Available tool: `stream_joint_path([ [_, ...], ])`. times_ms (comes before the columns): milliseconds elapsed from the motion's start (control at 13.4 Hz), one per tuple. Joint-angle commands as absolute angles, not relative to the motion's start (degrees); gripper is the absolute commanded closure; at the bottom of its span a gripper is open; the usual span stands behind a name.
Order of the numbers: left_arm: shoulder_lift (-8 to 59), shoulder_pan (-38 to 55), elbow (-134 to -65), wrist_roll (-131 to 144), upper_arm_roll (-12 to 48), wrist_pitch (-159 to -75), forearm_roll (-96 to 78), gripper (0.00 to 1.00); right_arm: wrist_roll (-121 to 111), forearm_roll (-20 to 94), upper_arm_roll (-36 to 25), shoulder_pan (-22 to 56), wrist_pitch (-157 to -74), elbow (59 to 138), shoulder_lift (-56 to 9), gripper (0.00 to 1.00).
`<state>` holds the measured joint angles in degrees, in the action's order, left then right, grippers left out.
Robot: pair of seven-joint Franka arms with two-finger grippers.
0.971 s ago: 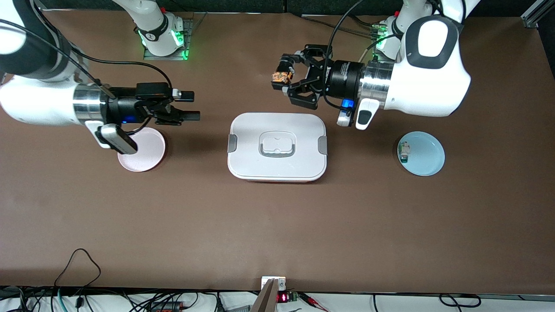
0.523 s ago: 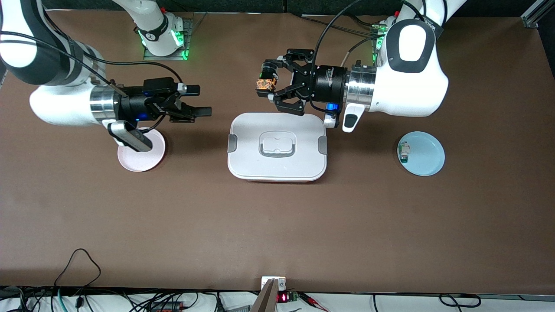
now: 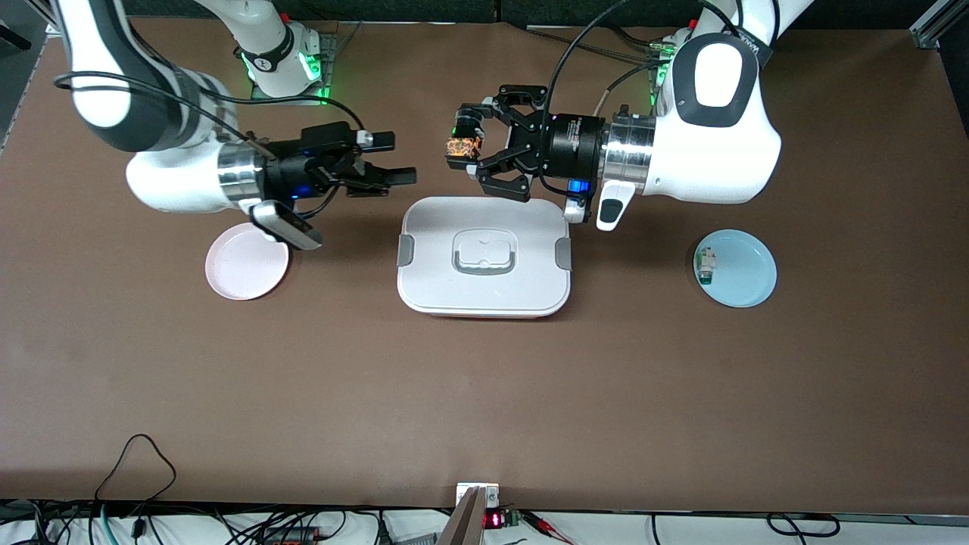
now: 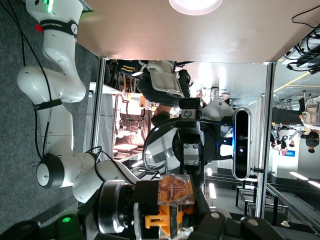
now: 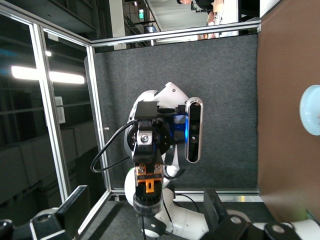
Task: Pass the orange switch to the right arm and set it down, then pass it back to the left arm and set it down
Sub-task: 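Bring the right gripper to the switch held above the white box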
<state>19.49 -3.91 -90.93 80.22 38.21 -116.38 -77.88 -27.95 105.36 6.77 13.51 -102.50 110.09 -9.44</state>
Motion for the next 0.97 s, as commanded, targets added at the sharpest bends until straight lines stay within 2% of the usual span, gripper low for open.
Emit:
stream_joint_path([
  [0,20.1,-3.5,-89.8,80.9,38.3,-116.9,-79.2,1.0,-29.0,109.6,6.9,16.2,-105.0,111.5,-8.1,0.0],
  [299,20.1,-3.5,-89.8,80.9,38.3,-116.9,-79.2,1.0,-28.9,109.7,6.9,17.5,-105.7,111.6,-7.9,0.0],
  [523,20.2,-3.7,-89.8,80.9,38.3,-116.8,-79.1,1.0,-28.9,109.9,9.3,18.3,-109.9,111.5,-7.4,0.01],
  [896,20.1,-3.7,-89.8,81.1,38.3,-116.8,-79.1,1.0,-29.0,114.6,10.8,18.2,-111.3,111.0,-7.4,0.01],
])
